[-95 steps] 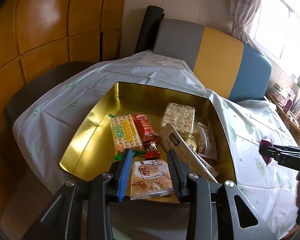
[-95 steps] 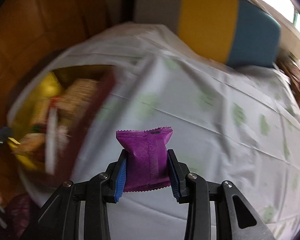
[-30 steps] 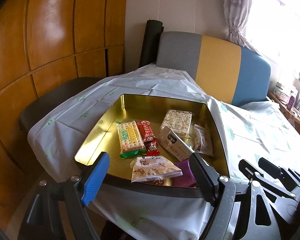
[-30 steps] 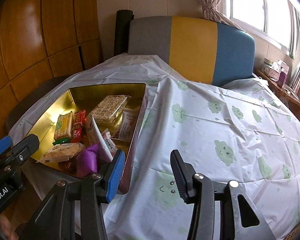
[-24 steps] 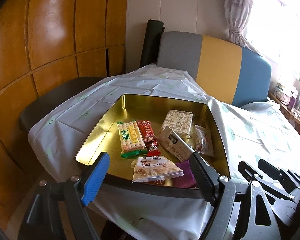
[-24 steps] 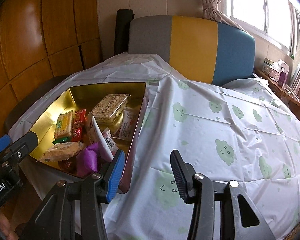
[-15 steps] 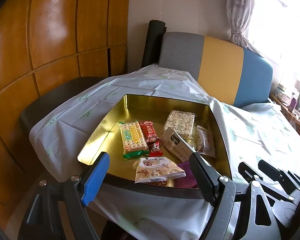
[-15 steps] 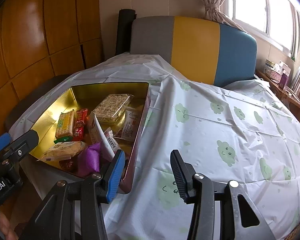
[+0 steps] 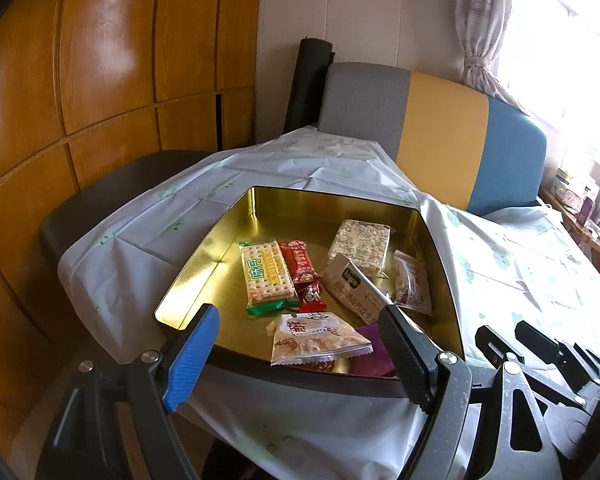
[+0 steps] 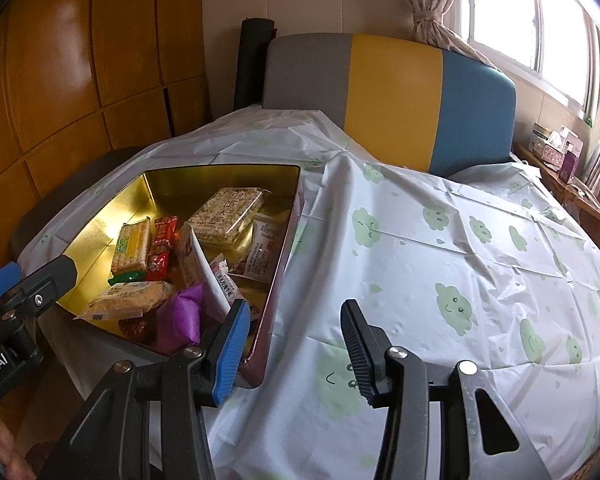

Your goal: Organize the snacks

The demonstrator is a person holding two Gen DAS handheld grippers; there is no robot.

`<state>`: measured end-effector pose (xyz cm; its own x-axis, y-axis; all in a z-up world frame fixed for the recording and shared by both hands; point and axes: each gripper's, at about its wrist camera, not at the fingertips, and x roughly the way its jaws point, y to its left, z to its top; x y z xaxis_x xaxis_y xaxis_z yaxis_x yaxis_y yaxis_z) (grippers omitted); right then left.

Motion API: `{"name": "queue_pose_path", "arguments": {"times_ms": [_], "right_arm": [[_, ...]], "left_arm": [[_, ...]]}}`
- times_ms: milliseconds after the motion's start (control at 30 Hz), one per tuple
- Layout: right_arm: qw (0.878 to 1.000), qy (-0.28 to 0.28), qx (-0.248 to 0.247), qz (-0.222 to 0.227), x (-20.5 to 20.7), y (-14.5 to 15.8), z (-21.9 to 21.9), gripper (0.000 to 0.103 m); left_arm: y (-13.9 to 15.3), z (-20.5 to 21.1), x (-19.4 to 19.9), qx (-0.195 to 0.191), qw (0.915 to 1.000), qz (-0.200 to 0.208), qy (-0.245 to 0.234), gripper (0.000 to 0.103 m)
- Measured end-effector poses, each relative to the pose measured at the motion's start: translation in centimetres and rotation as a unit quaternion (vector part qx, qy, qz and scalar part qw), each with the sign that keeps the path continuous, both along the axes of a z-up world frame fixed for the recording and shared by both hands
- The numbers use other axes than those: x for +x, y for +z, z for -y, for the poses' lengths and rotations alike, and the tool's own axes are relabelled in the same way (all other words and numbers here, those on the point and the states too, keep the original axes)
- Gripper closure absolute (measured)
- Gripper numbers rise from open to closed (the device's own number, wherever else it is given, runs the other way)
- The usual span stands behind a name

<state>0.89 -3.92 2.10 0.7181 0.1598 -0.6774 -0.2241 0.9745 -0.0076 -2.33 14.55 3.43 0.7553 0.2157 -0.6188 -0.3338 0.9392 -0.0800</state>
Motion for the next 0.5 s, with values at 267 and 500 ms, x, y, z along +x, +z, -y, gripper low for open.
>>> {"name": "queue_pose_path", "arguments": {"times_ms": [267, 500], "right_arm": [[1.000, 0.003, 0.000, -0.005, 0.01, -0.32, 0.14, 0.055], [1.000, 0.000, 0.000, -0.012, 0.13, -0.80, 0.59, 0.055]], "left_arm": [[0.01, -0.07, -0.16, 0.008, 0.9999, 0.012, 0.005, 0.021], [0.29, -0.29, -0.20, 0.006, 0.9997, 0.025, -0.003, 0.026]]}}
